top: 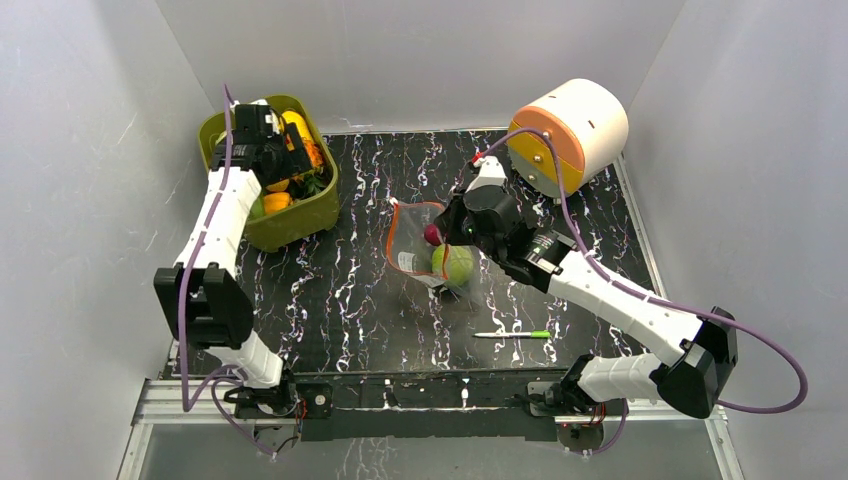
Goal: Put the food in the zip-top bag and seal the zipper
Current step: Pick up the fake fruit from the bin.
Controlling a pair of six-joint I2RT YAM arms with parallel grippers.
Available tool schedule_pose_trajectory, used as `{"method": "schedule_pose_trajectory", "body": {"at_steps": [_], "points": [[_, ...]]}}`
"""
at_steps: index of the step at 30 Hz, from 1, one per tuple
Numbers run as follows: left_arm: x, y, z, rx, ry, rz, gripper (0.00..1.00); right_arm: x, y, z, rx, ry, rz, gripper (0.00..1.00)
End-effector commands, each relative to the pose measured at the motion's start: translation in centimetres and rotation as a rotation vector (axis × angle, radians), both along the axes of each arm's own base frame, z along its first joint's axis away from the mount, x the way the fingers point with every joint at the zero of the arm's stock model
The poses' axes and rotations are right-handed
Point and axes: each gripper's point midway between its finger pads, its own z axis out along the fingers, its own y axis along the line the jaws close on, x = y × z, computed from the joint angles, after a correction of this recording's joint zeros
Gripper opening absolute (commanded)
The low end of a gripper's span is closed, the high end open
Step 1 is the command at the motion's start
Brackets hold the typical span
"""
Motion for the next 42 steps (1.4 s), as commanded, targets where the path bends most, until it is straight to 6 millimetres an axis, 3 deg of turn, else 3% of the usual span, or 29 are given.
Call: {"method": "schedule_pose_trajectory", "body": {"at_steps": [1,5,15,28,42], "points": [[3.4,2.2,2.1,-0.003,-0.099,0.022,0.83,0.5,0.8,2.4,0.075,-0.052,0.010,0.00],[5.9,2.3,2.7,0.005,-0.146,-0.021,0.91,0.6,0.9,2.3,0.071,-0.052,0.012,0.00],[9.8,1.7,0.8,-0.011,-0.161,-0.089,0.93,0.8,1.3,2.3,0.059,-0.055,0.032,0.00],[11.7,2.4,-3.5,0.017,-0.064,-0.070,0.98,1.2,0.9,2.0,0.039,-0.055,0.012,0.00],[13.1,2.9,-6.1,0.039,-0.040,-0.071,0.98,1.7,0.8,2.0,0.023,-0.067,0.006,0.00]]}}
